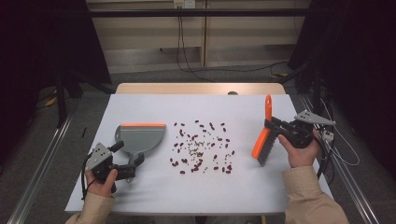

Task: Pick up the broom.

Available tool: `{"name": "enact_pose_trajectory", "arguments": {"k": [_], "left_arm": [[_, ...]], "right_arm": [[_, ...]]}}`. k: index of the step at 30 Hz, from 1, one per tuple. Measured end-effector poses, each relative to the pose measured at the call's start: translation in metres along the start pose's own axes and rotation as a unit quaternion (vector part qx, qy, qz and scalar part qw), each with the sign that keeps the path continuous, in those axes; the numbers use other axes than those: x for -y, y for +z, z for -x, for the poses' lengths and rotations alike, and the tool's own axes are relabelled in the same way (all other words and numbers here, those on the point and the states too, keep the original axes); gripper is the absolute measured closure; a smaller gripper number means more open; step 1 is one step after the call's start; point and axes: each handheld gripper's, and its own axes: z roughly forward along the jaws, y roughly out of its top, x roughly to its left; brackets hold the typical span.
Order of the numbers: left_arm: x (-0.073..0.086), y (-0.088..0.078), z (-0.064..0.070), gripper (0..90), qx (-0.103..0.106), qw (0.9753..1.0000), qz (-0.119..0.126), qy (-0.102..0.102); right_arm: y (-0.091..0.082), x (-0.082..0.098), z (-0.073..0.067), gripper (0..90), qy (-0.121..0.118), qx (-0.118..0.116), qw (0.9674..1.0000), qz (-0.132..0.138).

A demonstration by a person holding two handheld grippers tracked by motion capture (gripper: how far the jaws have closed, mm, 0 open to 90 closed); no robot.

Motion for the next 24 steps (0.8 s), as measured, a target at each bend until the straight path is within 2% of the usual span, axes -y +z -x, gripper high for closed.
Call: {"name": "enact_pose_trajectory", "arguments": {"k": [3, 7, 10, 13, 15, 16, 18, 20, 24], "left_arm": [[-0.005, 0.001, 0.003, 3.7, 0.003, 1.0, 0.006, 0.002], [-0.015, 0.002, 0.009, 3.6, 0.01, 0.9998, 0.015, 0.008], [-0.027, 0.005, 0.018, 3.9, 0.011, 0.9996, 0.015, 0.023], [-0.038, 0.012, 0.031, 3.9, 0.023, 0.9994, 0.019, 0.015], [-0.045, 0.019, 0.04, 3.7, 0.04, 0.999, 0.014, 0.012], [-0.048, 0.023, 0.046, 3.7, 0.051, 0.9985, 0.011, 0.018], [-0.053, 0.032, 0.058, 3.7, 0.077, 0.9968, 0.012, 0.017], [-0.056, 0.042, 0.069, 3.0, 0.098, 0.995, 0.001, 0.02], [-0.059, 0.066, 0.087, 3.0, 0.12, 0.9926, -0.013, 0.017]], "right_arm": [[-0.003, -0.003, -0.003, 71.3, -0.012, 0.001, 0.9999, 0.011], [-0.004, -0.009, -0.007, 71.3, -0.014, -0.004, 0.9995, 0.028], [-0.002, -0.015, -0.011, 71.3, -0.008, -0.011, 0.9991, 0.04], [0.002, -0.023, -0.019, 71.3, -0.013, -0.016, 0.9988, 0.045], [0.006, -0.027, -0.024, 71.3, -0.015, -0.019, 0.9987, 0.045], [0.008, -0.029, -0.027, 71.3, -0.019, -0.023, 0.9985, 0.047], [0.013, -0.032, -0.033, 71.3, -0.023, -0.03, 0.9982, 0.046], [0.018, -0.036, -0.041, 71.3, -0.024, -0.039, 0.9978, 0.047], [0.028, -0.042, -0.055, 71.3, -0.031, -0.053, 0.9969, 0.049]]}}
